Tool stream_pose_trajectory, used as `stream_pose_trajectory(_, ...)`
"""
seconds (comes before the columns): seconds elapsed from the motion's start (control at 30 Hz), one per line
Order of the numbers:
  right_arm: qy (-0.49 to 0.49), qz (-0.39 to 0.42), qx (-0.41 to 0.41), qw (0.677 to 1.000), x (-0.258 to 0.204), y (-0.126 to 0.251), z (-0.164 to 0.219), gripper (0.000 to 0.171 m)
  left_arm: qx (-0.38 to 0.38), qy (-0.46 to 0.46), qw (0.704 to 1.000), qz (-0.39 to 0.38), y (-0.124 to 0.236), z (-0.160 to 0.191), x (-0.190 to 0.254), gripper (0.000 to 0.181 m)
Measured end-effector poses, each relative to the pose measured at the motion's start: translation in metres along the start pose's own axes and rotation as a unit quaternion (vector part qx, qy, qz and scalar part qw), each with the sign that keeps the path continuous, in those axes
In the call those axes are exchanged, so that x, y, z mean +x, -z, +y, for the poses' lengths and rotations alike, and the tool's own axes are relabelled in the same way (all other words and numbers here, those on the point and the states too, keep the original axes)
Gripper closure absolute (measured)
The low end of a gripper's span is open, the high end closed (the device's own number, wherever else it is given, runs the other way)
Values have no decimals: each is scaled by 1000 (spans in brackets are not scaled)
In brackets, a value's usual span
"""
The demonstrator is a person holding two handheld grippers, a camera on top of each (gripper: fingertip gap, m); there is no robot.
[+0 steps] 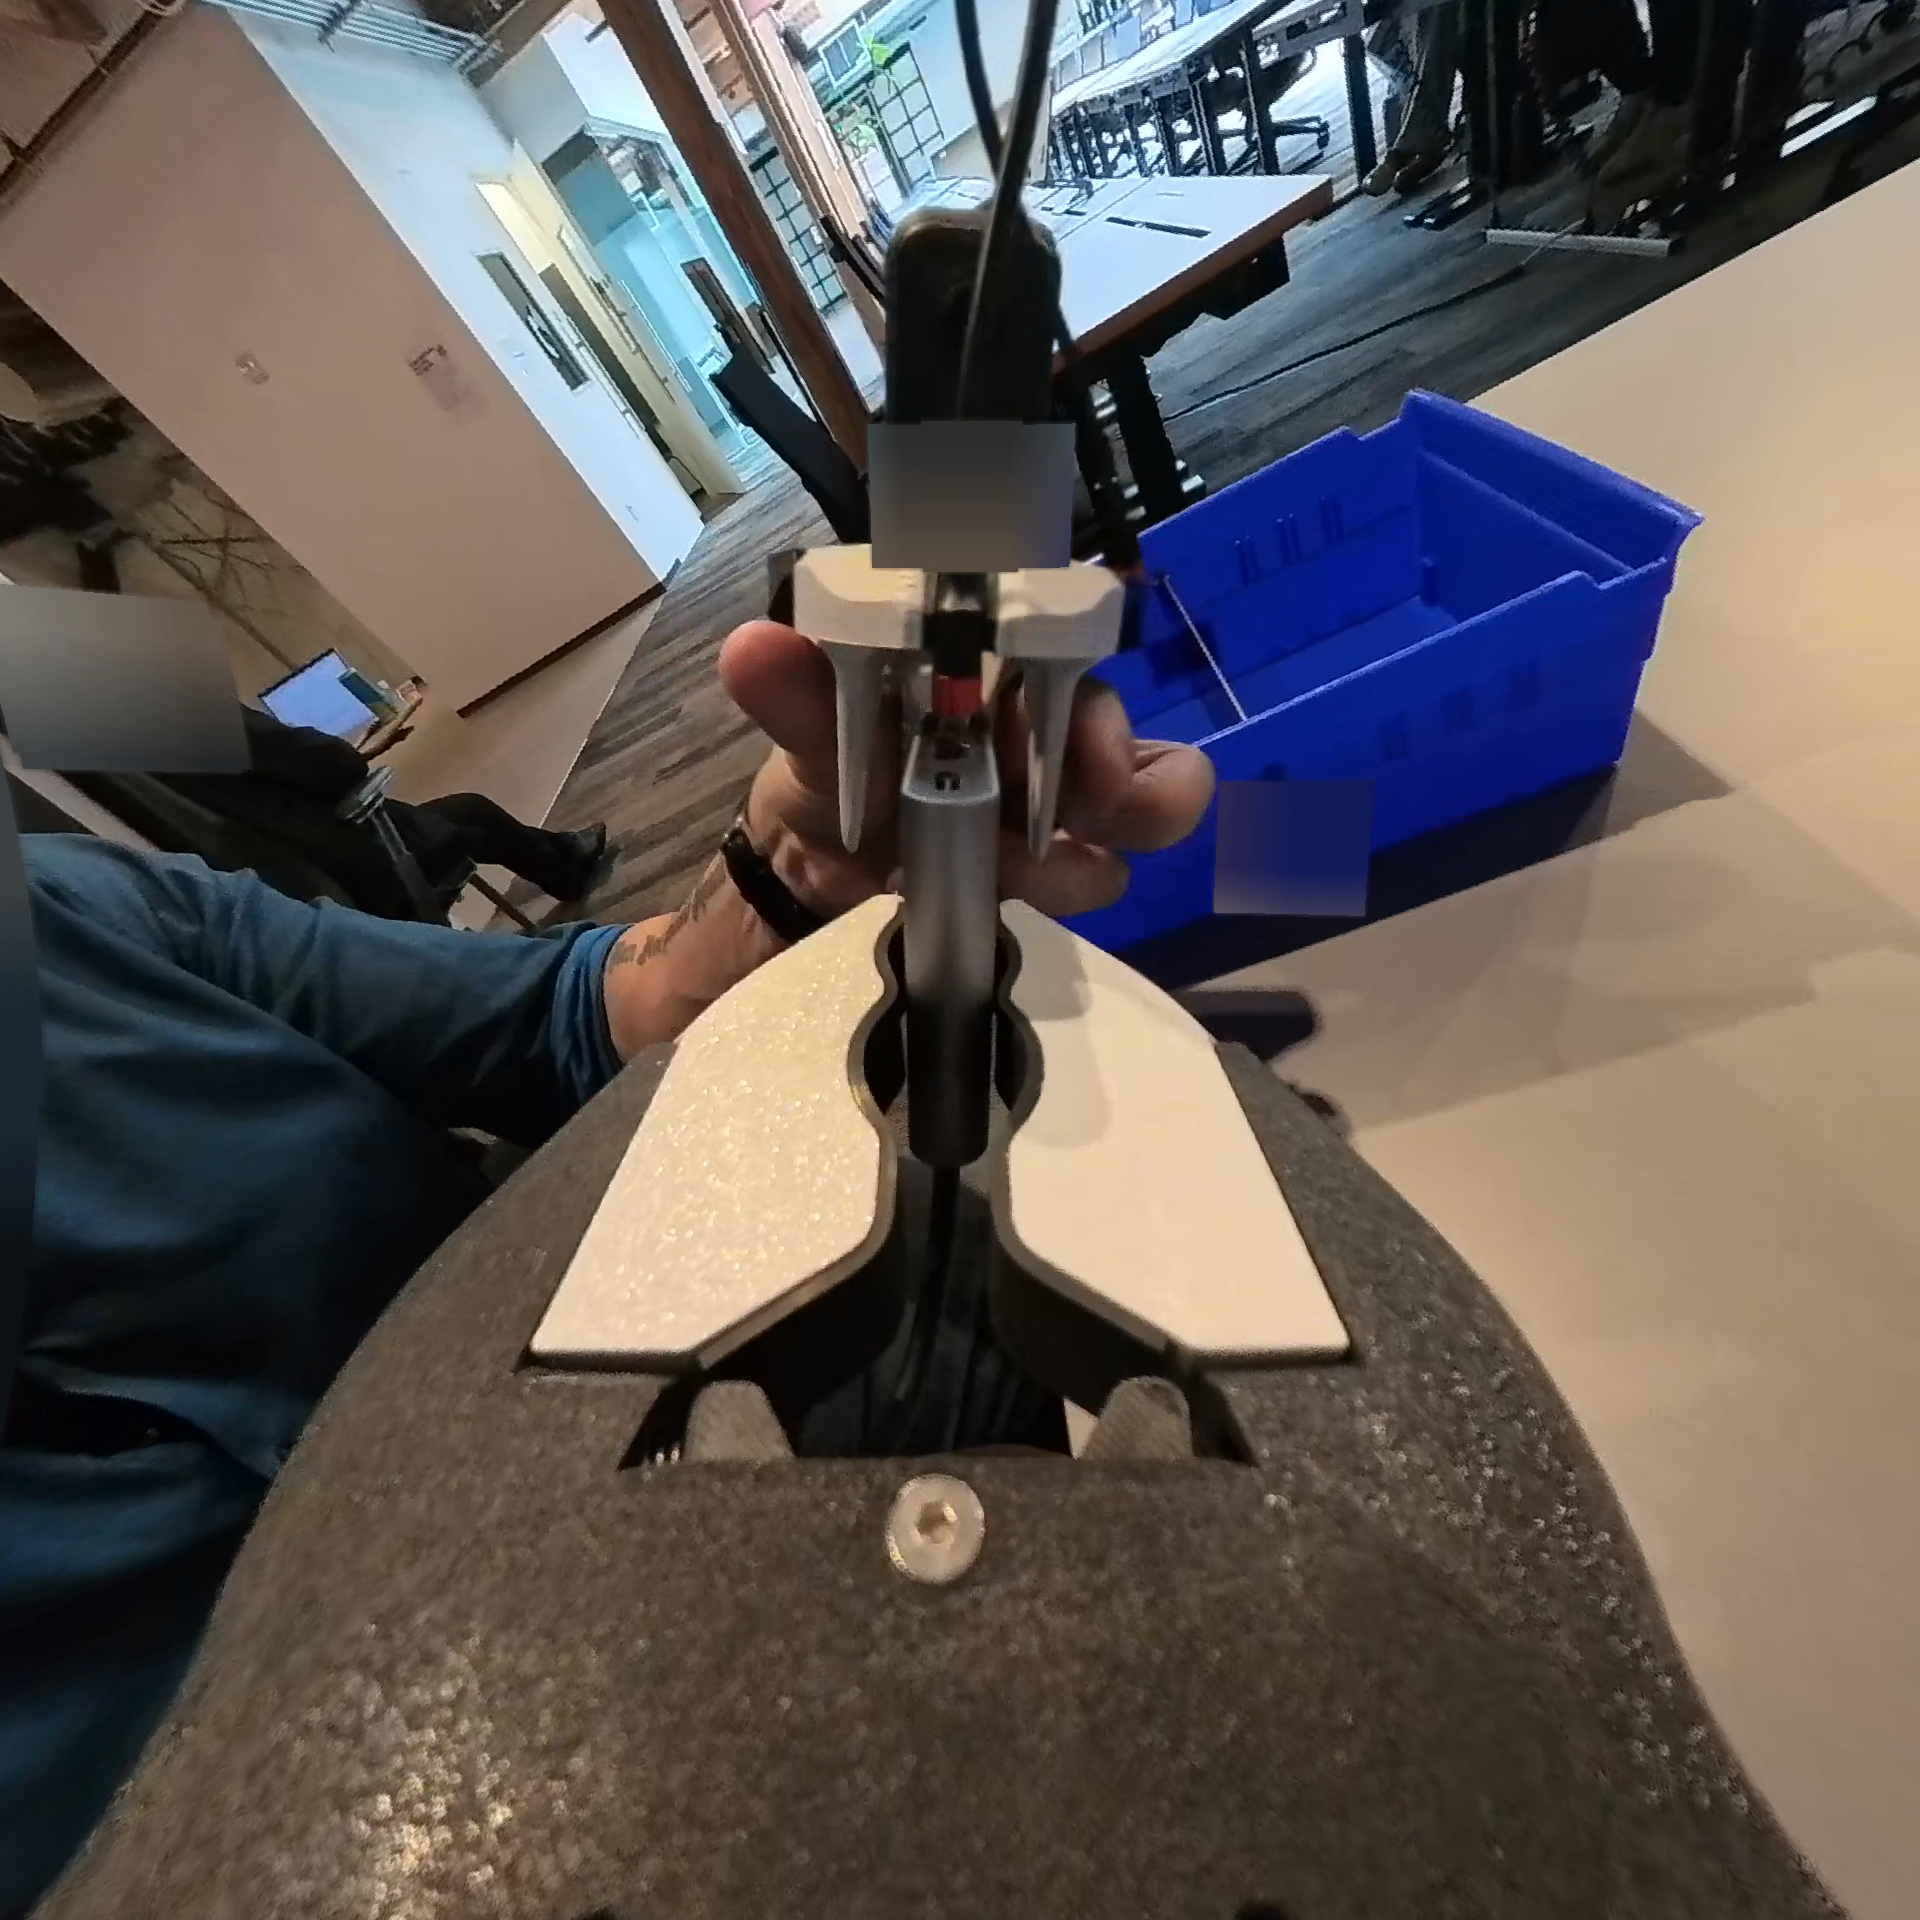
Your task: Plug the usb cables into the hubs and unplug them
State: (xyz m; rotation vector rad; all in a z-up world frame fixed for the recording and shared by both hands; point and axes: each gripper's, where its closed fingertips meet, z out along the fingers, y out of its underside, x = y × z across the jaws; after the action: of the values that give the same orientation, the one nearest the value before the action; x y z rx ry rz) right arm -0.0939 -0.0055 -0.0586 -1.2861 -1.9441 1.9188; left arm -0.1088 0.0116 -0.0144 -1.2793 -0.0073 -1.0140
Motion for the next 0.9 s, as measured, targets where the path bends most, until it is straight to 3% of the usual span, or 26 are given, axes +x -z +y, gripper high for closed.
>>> stream_pose_trajectory(0.57, 3, -10, 6, 1000, -2, -2, 1, 159, 9, 51, 998, 40, -1, 2, 4, 173)
stream_pose_trajectory(0.7, 2, -11, 5, 1000, -2, -3, 1, 159, 2, 51, 998, 42, -5, 7, 6, 166)
stream_pose_trajectory(0.9, 1, -14, 7, 1000, -3, -2, 1, 159, 2, 45, 998, 41, -6, 8, 6, 173)
